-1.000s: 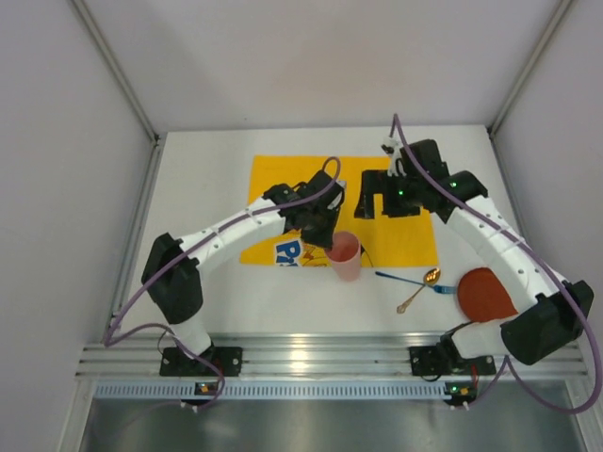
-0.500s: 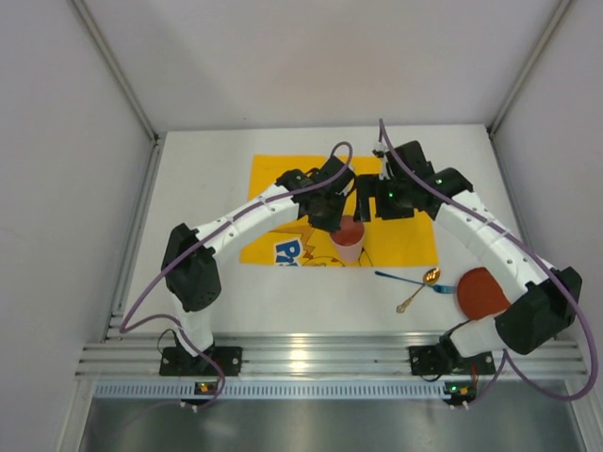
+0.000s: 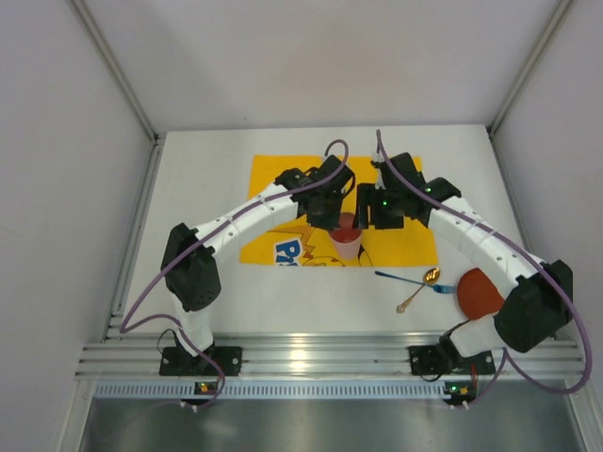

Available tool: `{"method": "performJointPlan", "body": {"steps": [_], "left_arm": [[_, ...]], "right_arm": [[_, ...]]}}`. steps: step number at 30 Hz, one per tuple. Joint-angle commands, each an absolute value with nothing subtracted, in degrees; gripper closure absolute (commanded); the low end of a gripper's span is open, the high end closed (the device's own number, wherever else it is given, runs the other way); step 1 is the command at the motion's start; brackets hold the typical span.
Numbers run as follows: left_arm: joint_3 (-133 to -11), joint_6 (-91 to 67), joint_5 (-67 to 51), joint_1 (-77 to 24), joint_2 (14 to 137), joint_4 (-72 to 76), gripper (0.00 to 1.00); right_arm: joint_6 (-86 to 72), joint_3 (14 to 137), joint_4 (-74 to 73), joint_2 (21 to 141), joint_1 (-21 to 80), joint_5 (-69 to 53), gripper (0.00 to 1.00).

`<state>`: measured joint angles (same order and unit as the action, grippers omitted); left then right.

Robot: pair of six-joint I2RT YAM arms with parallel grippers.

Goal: Set the dinner table for one person

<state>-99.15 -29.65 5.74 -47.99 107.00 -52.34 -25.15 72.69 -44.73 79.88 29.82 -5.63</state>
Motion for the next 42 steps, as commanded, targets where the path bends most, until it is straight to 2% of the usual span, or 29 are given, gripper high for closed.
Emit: {"method": "performJointPlan", "body": {"steps": [1, 4, 5, 7, 8, 9, 10, 11, 12, 13, 17, 20, 28, 31, 38, 39, 41, 42], "left_arm": [[-101.86, -32.34, 6.85, -47.73, 103.62, -50.89, 1.00], [-102.57, -32.61, 7.03, -47.81, 102.92, -50.02, 1.00], [-102.66, -32.61, 6.68, -47.81, 102.75, -49.57, 1.00], [-102.74, -32.78, 6.15, -47.73, 102.40, -48.96, 1.00], [-102.83, -32.87, 6.24, -47.81, 102.39, -48.96, 0.94], [-102.83, -32.87, 6.24, -47.81, 102.31, -48.78, 0.84], [-102.83, -32.70, 6.33, -47.81, 102.22, -48.78, 0.51], [-102.75, -32.87, 6.76, -47.81, 102.04, -48.87, 0.26], [-102.92, -33.05, 7.99, -47.73, 101.87, -49.04, 0.08], [-102.92, -32.96, 8.78, -47.72, 101.60, -49.22, 0.02], [-103.18, -33.75, 14.84, -47.55, 99.67, -50.97, 0.02], [-102.22, -35.24, 18.71, -46.50, 97.30, -53.08, 0.02], [-92.47, -36.74, 15.82, -43.68, 90.97, -51.68, 0.02], [-91.06, -36.74, 15.47, -43.51, 90.35, -51.94, 0.02], [-92.28, -35.07, 14.94, -42.54, 91.76, -53.35, 0.03], [-92.63, -34.72, 14.77, -42.02, 92.28, -53.26, 0.03], [-92.90, -34.19, 14.33, -41.57, 92.63, -53.35, 0.03], [-93.51, -33.93, 14.07, -41.14, 93.33, -53.18, 0.03]], "right_arm": [[-26.72, 71.98, -42.71, 82.00, 31.11, -4.58, 0.37], [-25.67, 71.98, -42.89, 83.05, 31.20, -3.00, 0.48], [-25.58, 72.33, -43.24, 83.58, 31.11, -2.64, 0.63], [-25.14, 73.29, -44.03, 84.28, 31.20, -1.94, 0.78], [-25.05, 74.95, -44.56, 84.98, 31.20, -1.59, 0.92], [-24.87, 76.01, -45.34, 85.25, 31.11, -1.15, 0.99], [-24.26, 77.24, -45.87, 85.69, 31.11, -0.27, 1.00], [-23.91, 80.21, -46.49, 86.74, 31.03, 0.87, 1.00], [-23.30, 82.07, -48.06, 87.44, 30.76, 1.92, 1.00], [-22.77, 83.92, -48.95, 88.23, 30.41, 3.41, 1.00], [-19.87, 95.15, -52.03, 94.90, 25.59, 4.40, 1.00], [-18.81, 103.23, -53.26, 100.87, 17.96, 4.83, 1.00], [-19.68, 126.71, -55.90, 121.27, 10.11, 6.76, 1.00], [-21.26, 129.11, -54.50, 126.81, 9.06, 7.12, 1.00], [-22.41, 125.07, -50.89, 129.99, 8.35, 7.65, 1.00], [-22.41, 124.98, -51.06, 130.34, 8.26, 7.56, 0.96], [-22.32, 124.72, -50.98, 130.34, 8.26, 7.38, 0.64], [-22.15, 124.72, -50.98, 130.25, 8.26, 7.38, 0.53]]}}
